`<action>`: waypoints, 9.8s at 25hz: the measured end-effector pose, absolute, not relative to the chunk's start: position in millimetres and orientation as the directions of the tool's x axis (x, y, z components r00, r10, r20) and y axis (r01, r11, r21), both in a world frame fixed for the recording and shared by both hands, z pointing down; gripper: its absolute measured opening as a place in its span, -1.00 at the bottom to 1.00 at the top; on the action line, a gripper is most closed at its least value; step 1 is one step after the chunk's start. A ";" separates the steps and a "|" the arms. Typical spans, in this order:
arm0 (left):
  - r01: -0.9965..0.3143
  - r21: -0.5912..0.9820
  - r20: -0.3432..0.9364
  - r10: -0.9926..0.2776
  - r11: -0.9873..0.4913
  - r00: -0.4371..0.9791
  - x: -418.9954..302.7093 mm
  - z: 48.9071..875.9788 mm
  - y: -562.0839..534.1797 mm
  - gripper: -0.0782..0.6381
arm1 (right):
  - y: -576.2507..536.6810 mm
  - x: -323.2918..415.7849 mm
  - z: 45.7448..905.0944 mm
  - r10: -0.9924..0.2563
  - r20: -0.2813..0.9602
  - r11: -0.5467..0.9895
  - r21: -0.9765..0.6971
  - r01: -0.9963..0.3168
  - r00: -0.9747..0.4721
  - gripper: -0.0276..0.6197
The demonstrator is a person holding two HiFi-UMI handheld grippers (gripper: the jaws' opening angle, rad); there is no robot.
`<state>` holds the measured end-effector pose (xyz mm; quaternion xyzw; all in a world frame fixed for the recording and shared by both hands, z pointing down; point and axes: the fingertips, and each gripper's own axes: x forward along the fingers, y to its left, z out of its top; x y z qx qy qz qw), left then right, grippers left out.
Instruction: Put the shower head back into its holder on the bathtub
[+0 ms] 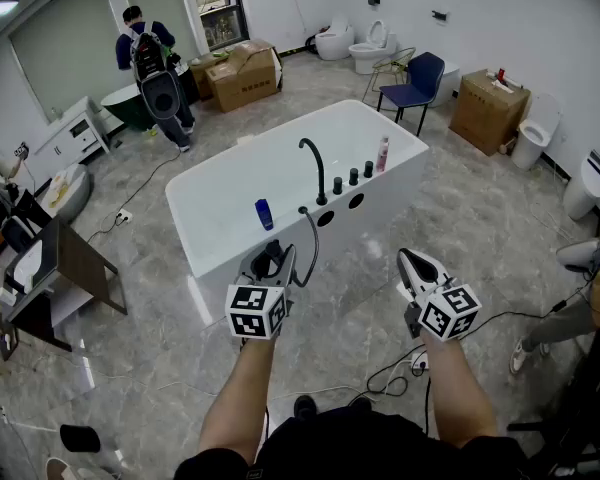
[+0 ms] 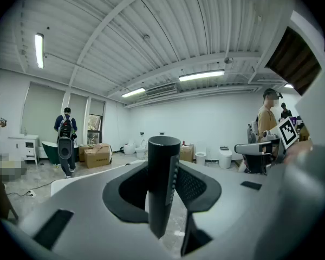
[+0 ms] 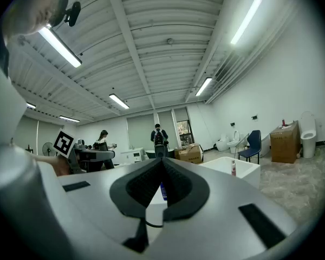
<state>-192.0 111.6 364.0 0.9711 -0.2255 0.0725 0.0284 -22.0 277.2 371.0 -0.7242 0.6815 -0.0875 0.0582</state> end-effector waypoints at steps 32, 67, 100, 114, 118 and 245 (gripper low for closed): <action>-0.498 0.025 0.154 -0.489 -0.867 0.859 -150.8 368.2 170.8 -0.39 | 330.0 12.1 370.4 -0.997 0.047 0.050 -0.207 -0.977 -0.061 -0.86; -0.477 0.086 0.110 -0.468 -0.875 0.877 -53.8 374.3 -32.6 -0.40 | 113.0 100.6 403.8 -0.985 0.142 0.046 -0.309 -0.950 -0.094 -0.86; -0.733 0.036 0.220 -0.710 -0.679 0.669 20.0 397.1 -125.9 -0.40 | -45.0 216.1 444.5 -0.888 0.159 0.328 -0.439 -0.837 -0.431 -0.86; -0.847 0.025 0.201 -0.827 -0.532 0.525 20.1 384.1 -141.5 -0.40 | -91.9 227.1 458.3 -0.790 0.158 0.466 -0.474 -0.747 -0.593 -0.86; -0.847 0.023 0.190 -0.829 -0.531 0.525 11.4 380.5 -163.3 -0.40 | -107.5 211.3 453.6 -0.775 0.164 0.488 -0.459 -0.742 -0.610 -0.86; -0.823 0.168 -0.015 -0.836 -0.543 0.549 -115.6 307.4 -250.7 -0.41 | -376.6 3.9 438.6 -0.516 0.279 0.765 -0.275 -0.582 -0.810 -0.71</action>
